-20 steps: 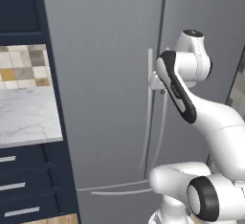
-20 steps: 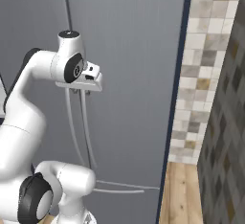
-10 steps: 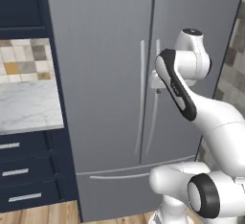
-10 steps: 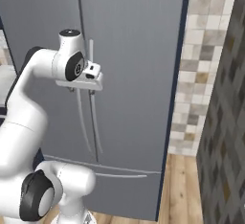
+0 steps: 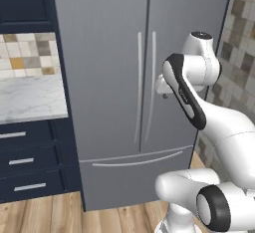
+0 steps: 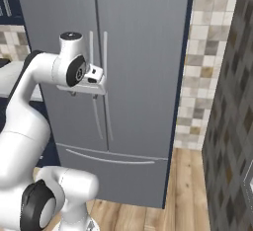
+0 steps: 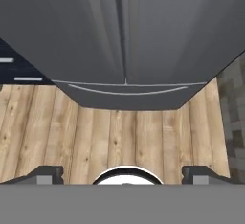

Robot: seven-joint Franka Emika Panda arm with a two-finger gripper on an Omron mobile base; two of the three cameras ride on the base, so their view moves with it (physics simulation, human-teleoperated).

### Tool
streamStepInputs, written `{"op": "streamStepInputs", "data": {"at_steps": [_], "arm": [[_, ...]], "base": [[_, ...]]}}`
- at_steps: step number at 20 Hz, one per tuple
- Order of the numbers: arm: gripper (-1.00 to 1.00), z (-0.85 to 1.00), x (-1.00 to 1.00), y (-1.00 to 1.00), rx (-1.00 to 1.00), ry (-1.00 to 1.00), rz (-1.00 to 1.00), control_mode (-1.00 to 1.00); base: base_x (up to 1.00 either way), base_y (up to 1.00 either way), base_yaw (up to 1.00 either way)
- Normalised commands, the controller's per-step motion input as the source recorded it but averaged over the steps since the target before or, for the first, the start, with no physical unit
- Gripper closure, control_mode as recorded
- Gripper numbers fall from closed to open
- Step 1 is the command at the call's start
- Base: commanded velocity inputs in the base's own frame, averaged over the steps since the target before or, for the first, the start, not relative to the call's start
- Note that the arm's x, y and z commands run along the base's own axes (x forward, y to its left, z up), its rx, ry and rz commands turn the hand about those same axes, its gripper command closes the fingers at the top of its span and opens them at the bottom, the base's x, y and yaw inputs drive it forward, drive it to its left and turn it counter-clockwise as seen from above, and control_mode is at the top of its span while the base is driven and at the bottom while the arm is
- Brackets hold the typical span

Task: Open the fridge, remove the peach, squash, and steak, and place them on any counter.

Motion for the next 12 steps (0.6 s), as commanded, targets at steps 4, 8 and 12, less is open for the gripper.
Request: {"op": "streamStepInputs", "data": {"at_steps": [4,8,12], "arm": [[-1.00,0.00,0.00,0.00,0.00,0.00,0.00,1.00],[-1.00,-0.14,0.08,0.03,0.00,-0.03,0.00,-1.00],[-1.00,-0.31,0.45,-0.10,0.10,-0.20,-0.02,-1.00]], "base": [[0.00,0.00,0.00],[0.07,0.05,0.00],[0.00,0.00,0.00]]}}
